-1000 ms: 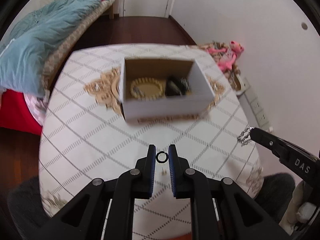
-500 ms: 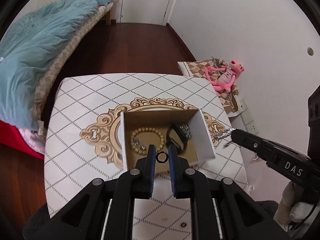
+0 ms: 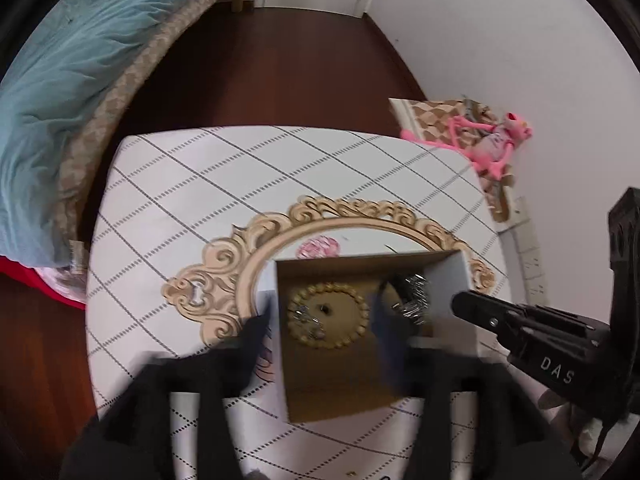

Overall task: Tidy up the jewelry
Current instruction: 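Carry both items into the white box while both tools open to release them, then lift both tools up and away from the box, then grasp the black ring with the right tool while the left tool grasps the gold charm, then carry both items over the white box while both tools open to drop them inside, then lift both tools up and away from the box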

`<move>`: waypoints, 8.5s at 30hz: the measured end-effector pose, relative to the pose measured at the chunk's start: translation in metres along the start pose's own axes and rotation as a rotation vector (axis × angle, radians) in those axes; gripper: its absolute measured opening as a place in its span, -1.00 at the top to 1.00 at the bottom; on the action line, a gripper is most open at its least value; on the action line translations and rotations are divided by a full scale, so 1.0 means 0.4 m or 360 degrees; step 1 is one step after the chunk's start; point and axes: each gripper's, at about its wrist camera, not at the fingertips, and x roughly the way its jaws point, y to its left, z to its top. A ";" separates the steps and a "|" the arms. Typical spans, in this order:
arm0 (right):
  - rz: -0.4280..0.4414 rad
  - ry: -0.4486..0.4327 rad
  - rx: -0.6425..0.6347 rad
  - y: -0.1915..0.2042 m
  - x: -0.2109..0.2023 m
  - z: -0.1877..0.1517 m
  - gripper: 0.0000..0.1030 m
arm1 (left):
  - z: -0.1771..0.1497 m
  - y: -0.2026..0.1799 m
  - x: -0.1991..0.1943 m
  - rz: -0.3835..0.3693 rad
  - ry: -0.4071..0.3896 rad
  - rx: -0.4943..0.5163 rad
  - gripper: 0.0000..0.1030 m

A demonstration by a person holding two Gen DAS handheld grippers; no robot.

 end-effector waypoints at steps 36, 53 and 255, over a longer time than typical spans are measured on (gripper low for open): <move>-0.0571 -0.0289 -0.0159 0.021 -0.133 -0.230 -0.93 | -0.213 -0.024 -0.128 0.0455 -0.0205 0.0049 -0.93; -0.0595 -0.0594 -0.0153 0.075 -0.364 -0.363 -0.93 | -0.317 -0.076 -0.342 0.0417 -0.0458 0.0026 -0.93; -0.0596 -0.0378 -0.0124 0.057 -0.239 -0.253 -0.91 | -0.220 -0.022 -0.248 0.0404 -0.0289 -0.0023 -0.94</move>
